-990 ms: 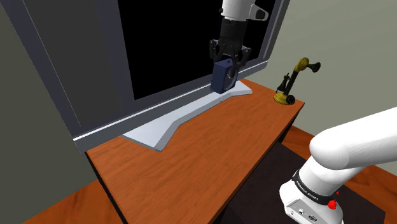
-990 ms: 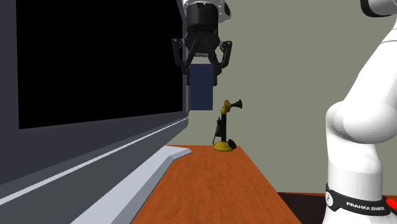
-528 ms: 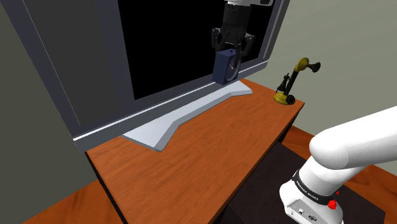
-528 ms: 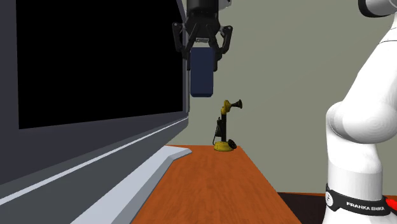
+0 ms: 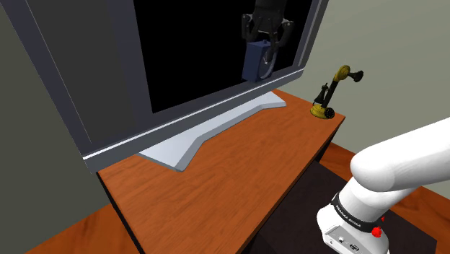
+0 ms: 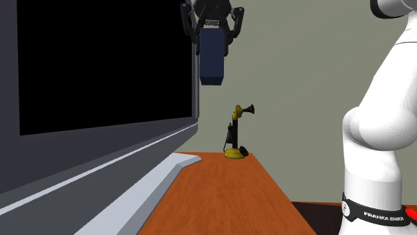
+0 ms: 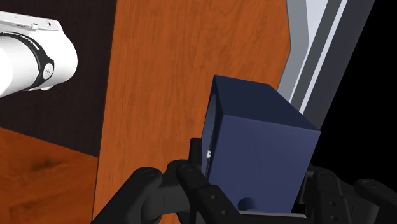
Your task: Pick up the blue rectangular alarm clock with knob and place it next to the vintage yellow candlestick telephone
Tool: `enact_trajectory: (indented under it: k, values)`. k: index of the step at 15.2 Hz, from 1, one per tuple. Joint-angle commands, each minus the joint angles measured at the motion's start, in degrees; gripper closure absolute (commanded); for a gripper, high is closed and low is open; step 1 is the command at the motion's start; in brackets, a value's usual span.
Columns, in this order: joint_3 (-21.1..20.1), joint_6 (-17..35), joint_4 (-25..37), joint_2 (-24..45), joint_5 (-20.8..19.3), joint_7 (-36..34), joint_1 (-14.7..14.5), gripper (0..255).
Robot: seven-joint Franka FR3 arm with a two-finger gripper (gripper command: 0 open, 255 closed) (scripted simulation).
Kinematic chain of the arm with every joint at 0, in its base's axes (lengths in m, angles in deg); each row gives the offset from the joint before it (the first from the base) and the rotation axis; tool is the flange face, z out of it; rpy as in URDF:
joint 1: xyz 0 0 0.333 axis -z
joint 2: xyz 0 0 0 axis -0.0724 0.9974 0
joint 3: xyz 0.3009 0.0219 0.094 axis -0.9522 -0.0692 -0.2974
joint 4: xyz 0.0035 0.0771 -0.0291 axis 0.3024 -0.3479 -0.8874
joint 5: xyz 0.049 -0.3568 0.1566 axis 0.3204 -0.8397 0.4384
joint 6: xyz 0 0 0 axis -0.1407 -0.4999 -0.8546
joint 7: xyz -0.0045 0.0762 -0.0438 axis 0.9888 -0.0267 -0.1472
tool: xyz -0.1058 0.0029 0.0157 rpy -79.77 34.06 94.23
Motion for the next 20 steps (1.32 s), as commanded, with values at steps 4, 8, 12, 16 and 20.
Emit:
enact_trajectory:
  k: [4, 8, 12, 16, 20]
  values:
    - [0.00, -3.72, 5.35, 1.72, -0.63, -0.55, 0.38, 255]
    - [-0.16, -6.78, 10.00, 3.39, -1.18, -1.12, 0.69, 255]
    - [5.00, -6.94, 6.89, 0.76, -2.09, 5.31, 1.67, 255]
    - [9.79, -6.97, 4.82, -0.72, -3.64, 11.43, 2.83, 255]
    - [14.30, -6.84, 3.76, -1.16, -5.55, 17.34, 4.17, 255]
